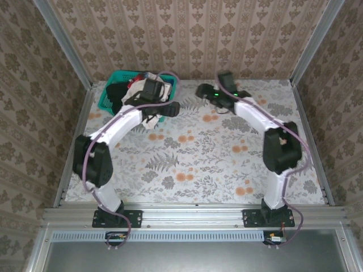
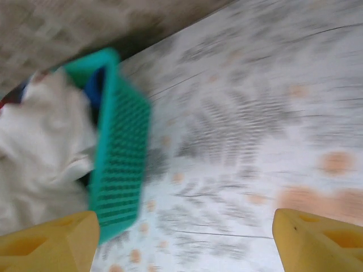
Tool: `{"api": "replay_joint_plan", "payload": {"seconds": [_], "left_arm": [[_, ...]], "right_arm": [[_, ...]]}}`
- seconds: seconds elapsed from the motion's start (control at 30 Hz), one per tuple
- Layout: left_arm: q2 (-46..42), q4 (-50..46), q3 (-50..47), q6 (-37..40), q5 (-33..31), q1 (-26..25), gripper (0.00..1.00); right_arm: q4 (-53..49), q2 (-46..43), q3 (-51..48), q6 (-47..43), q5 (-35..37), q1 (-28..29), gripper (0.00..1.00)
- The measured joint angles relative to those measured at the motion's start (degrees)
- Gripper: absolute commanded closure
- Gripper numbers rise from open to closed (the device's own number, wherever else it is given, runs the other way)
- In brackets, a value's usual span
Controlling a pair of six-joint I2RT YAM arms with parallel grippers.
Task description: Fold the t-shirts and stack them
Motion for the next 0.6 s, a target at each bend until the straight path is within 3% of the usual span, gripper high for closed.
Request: {"api": "replay_joint_plan", "payload": {"seconds": [0.17,0.33,0.6], "left_arm": [[15.91,-7.21,16.92,-0.44,-6.27,-1.09,0.17],[26.58,-13.09,29.62,-0.87,-13.33,-0.55,0.46],[30.77,-16.52,33.24,-0.09,-16.83,0.98,0.66]], "right_arm": [[1.44,-11.28,-17.94,-1.27,2.23,-8.61,0.18],[1.11,-20.06,-29.31,-3.52,2.71,-8.57,0.15],[1.16,-28.37,-33.38,-5.77,3.08,-9.66,0.14]]}}
